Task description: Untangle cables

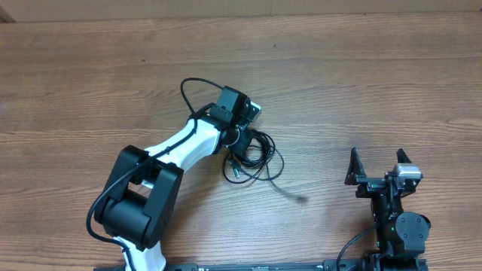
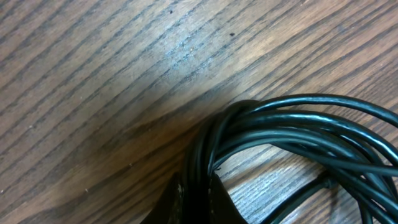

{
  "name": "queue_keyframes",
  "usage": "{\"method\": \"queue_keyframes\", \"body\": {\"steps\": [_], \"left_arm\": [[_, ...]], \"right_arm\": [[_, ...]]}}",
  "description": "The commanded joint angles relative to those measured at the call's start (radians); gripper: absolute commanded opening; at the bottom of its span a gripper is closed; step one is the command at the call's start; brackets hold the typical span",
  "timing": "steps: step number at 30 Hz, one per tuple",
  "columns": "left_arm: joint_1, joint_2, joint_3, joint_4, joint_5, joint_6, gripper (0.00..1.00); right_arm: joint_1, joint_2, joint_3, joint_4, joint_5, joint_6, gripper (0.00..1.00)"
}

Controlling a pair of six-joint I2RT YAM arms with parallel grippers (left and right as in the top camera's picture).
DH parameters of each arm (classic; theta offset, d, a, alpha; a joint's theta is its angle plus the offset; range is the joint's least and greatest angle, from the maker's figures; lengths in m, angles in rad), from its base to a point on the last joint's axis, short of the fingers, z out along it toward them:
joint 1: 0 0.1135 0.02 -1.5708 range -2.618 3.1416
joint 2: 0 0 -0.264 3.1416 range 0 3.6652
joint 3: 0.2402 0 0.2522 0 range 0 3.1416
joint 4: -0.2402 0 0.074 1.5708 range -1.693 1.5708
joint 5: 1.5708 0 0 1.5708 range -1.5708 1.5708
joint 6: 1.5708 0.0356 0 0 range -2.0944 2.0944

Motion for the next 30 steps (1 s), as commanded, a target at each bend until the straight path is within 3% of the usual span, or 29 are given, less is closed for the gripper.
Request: {"method": "queue_keyframes", "body": {"steps": [1,7,11,17,19,23,26,30], "left_arm": [[0.0,0.025,0.017,-0.009,-0.02,-0.011,0.04],[0.006,-0.077,0.154,-0.175,-0.096,-0.021,0.04],[0.006,-0.174,0.262,-0.294,-0.128,-0.106,0.04],[0.006,-0.334,0.318,-0.373,-0.15,-0.41,0.04],[0.006,-0.355,0.318,-0.391,-0.159,-0.452,0.04],[0.006,-0.351,0.309,-0.467,-0.306,-0.58,0.04],[0.006,-0.332,0.274,-0.531,-0.413,-0.771,0.04],[0.004,-0.289,0.183,-0.538,-0.411,-1.05,0.04]], "right_arm": [[0.0,-0.01,-0.01,0.006,0.001,-0.002,1.0],[0.0,-0.01,-0.01,0.006,0.001,-0.002,1.0],[0.0,-0.01,-0.01,0.006,0.001,-0.002,1.0],[0.0,-0.01,-0.01,0.006,0.001,-0.002,1.0],[0.0,-0.01,-0.01,0.006,0.001,-0.002,1.0],[0.0,-0.01,-0.01,0.006,0.001,-0.002,1.0],[0.0,-0.01,-0.01,0.006,0.001,-0.002,1.0],[0.0,-0.01,-0.01,0.006,0.001,-0.002,1.0]]}}
